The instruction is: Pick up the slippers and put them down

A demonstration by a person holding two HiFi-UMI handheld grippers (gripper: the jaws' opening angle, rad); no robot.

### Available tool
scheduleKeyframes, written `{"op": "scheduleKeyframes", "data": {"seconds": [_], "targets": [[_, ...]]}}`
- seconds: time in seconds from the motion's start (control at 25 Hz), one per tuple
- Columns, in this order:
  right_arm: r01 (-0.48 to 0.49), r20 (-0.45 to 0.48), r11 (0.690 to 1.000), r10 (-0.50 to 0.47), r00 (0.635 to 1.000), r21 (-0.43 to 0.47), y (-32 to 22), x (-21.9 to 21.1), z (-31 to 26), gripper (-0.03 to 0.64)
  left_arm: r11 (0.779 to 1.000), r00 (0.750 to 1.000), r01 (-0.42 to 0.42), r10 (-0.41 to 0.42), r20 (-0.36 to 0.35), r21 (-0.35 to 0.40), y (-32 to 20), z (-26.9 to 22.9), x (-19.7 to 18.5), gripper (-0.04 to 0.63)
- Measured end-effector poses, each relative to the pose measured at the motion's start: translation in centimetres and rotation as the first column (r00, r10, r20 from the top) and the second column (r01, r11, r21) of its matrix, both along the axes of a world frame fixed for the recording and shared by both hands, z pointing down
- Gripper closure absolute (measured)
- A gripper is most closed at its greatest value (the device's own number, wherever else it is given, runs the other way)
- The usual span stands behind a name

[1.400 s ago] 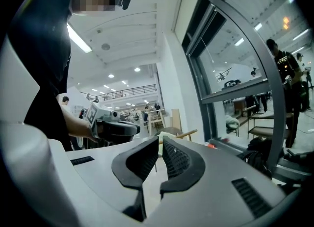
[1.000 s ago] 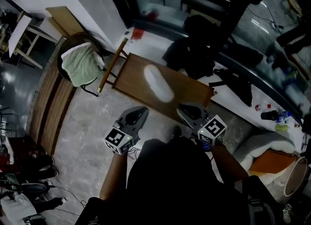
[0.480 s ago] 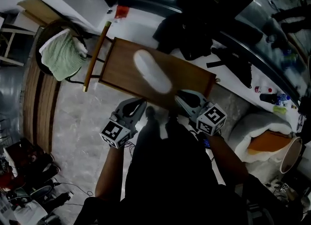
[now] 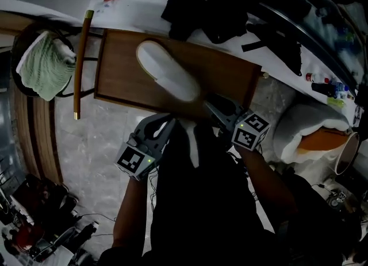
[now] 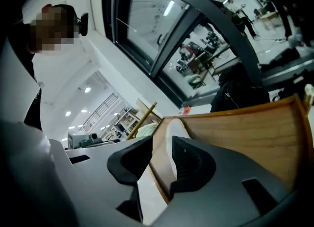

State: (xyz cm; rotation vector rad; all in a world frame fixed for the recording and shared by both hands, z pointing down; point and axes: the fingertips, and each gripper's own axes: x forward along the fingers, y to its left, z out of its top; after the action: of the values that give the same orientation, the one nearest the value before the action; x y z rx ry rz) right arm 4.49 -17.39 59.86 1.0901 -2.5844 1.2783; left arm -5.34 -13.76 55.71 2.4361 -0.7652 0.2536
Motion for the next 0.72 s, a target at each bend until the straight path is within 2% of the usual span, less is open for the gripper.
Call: {"op": "scheduleKeyframes", "data": {"seconds": [0.2,0.44,0.72], "targets": [[-0.049,0.015,0.988,0.051,0.999,-0.144,0.7,-0.4,4.6,0.483,0.999,1.000,-0.014,0.014,0.001,-0.034,-0.3,2.1,-0.2,0.572],[-0.137,0.052,0.932,0.163,0.985,-0.337,0.7,-0.4,8.3,0.445,0.998,1.000,-0.024,0.024,-0.001,-0.064,-0.7,4.0,-0.7,0.572],[-0.097,0.080,0.877,0.151,0.985,-0.470,1.1,-1.2,10.2,0.436,0.996,0.999,-0.035,0.034,-0.010,-0.086,-0.7,5.3,-0.4,0.572]]}}
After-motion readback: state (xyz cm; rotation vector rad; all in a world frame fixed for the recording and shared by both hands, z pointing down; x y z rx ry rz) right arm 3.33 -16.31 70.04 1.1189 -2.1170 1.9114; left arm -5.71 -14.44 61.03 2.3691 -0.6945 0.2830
